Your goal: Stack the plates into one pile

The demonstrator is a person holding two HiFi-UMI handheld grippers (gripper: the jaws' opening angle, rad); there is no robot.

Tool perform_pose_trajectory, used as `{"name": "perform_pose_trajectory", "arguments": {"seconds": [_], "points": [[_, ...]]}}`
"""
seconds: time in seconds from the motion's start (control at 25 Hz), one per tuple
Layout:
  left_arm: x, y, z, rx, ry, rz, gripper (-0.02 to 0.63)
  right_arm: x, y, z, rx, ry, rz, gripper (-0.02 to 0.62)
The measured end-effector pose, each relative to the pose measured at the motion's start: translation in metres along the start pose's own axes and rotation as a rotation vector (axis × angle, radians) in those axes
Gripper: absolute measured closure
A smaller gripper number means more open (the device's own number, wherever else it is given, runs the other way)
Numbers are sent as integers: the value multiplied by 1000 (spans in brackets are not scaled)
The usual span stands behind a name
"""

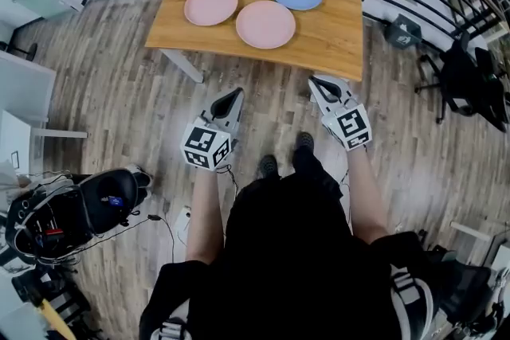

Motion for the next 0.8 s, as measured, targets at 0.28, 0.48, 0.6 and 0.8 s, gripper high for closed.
{"name": "perform_pose_trajectory", "arguments": {"seconds": [0.28,0.48,0.6,0.8], "points": [[1,4,2,17,-31,2,584,4,-2,-3,10,6,2,589],[2,6,1,13,-32,6,584,7,-6,0,12,5,4,588],[2,8,-1,7,-33,16,583,10,-6,1,37,12,18,588],[0,7,-2,10,-30,9,581,9,-6,3,23,15,6,579]]}}
Point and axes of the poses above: the fingertips, and each gripper's own axes: y backward along the fingers, x to its left, z out of its top, the point moved 4 cm from there along y, backward along the fingers, and after that the axes turned 14 degrees about -x, right-handed, at the moved point
